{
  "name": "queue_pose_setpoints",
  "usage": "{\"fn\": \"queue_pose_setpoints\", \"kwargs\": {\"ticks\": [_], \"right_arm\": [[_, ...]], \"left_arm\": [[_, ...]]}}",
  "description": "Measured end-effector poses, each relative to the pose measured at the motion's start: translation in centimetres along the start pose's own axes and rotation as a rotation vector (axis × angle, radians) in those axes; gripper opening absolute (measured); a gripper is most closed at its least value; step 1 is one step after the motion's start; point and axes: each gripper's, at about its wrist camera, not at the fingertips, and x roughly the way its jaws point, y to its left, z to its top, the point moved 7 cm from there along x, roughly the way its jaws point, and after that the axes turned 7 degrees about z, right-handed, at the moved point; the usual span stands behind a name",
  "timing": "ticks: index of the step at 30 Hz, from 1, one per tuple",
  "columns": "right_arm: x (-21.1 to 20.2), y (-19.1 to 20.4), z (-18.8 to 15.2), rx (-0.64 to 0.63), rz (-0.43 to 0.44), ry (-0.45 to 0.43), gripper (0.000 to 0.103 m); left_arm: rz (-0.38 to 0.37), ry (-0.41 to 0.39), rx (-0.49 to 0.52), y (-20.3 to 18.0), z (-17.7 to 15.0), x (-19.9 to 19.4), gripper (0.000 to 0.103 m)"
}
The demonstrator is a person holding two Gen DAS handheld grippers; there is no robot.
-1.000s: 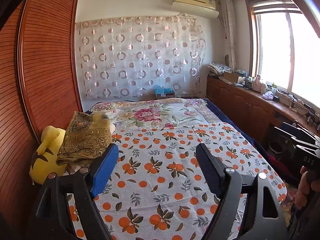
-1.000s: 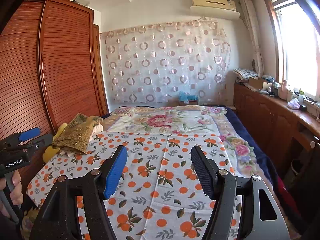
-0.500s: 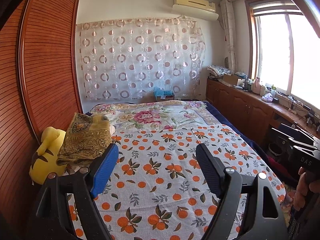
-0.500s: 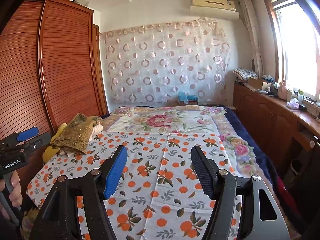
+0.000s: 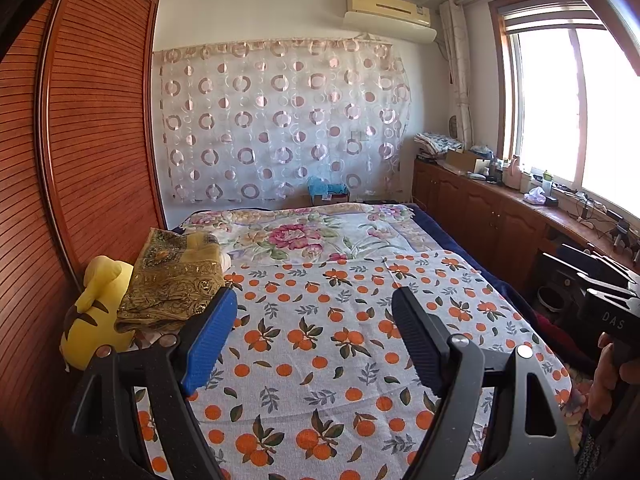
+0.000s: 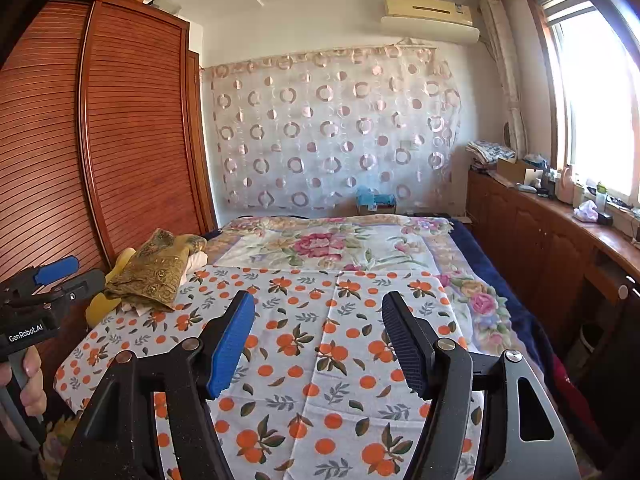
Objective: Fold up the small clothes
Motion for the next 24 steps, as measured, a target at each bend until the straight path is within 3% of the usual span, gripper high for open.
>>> {"fn": "queue_pose_setpoints", "kwargs": {"ticks": [24], "right_arm": [[0.13, -1.0, -0.03, -0.002, 0.004, -0.003, 0.068]], "left_arm": [[0.0, -0.003, 0.0, -0.18, -0.13, -0.13, 0.08]]}}
